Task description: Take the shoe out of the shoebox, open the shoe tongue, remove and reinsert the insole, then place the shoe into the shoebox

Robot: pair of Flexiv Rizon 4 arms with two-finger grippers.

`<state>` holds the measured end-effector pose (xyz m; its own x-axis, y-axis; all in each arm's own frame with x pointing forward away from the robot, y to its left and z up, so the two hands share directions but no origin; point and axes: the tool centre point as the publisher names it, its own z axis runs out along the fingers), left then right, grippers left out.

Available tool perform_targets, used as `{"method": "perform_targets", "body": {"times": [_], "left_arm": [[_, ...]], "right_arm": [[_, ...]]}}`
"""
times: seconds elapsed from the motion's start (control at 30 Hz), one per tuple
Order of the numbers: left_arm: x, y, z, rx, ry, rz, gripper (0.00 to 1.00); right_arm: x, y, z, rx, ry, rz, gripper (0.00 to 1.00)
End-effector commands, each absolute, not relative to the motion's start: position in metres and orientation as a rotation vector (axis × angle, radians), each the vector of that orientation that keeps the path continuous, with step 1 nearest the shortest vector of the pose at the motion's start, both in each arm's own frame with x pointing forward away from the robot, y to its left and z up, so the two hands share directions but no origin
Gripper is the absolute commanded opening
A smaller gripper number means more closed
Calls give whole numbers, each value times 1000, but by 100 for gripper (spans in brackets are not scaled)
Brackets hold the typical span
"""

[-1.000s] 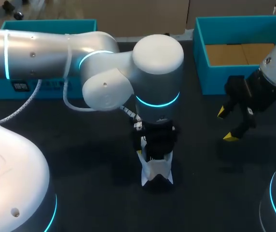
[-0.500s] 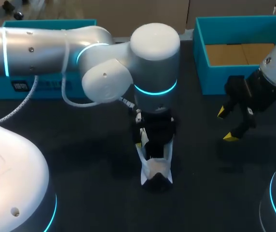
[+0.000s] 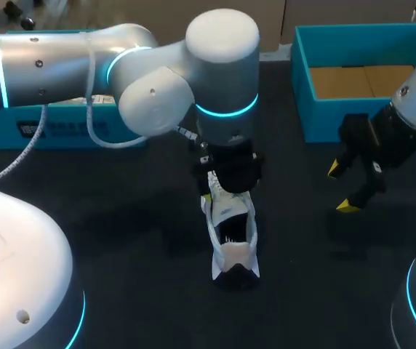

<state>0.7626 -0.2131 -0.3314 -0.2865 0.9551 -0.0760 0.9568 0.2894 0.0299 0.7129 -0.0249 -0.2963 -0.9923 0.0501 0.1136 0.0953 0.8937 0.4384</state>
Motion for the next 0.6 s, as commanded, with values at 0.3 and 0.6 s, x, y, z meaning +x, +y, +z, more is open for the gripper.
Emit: {"method": "perform_targets", "body": {"times": [0.3, 0.6], "left_arm": [[773, -199, -299, 1824, 2431, -87, 50], [770, -197, -298, 1869, 2417, -133, 16]], "right_arm": [[712, -25, -297, -114, -2962, -690, 100], [712, -25, -297, -114, -2962, -690, 100]]}}
